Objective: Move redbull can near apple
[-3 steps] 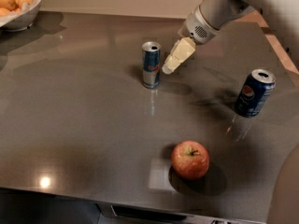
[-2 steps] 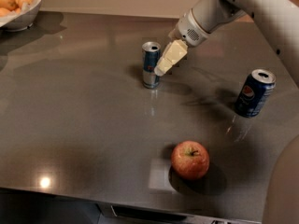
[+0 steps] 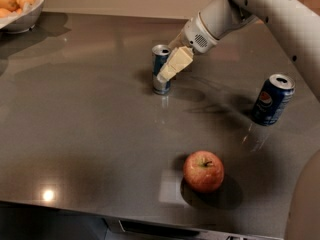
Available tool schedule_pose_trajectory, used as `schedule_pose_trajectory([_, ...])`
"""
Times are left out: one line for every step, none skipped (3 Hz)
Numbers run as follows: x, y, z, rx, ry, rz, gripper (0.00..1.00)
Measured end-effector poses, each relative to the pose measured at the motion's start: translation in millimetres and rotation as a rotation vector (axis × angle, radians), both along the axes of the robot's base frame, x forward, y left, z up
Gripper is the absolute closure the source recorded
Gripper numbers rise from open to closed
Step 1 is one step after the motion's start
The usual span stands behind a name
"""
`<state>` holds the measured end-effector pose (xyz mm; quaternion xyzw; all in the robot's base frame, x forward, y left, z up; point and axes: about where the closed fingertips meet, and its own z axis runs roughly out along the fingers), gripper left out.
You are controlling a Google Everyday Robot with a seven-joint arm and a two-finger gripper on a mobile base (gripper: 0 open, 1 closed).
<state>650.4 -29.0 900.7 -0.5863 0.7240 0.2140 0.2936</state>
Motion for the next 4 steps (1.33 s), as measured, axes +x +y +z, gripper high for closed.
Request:
schedule_pose_trajectory([-5.5, 5.6, 1.9, 0.015, 0.002, 0.017, 0.41])
schedule_pose_trajectory([-11.1, 10.9, 6.4, 0.030, -0.002, 0.033, 0.64])
schedule_pose_trajectory([-22.9, 10.5, 17.5, 0.050, -0.013, 0.046, 0.88])
schedule_pose_trajectory([-43.8, 2.8, 31.4, 0.066, -0.016, 0.053, 1.00])
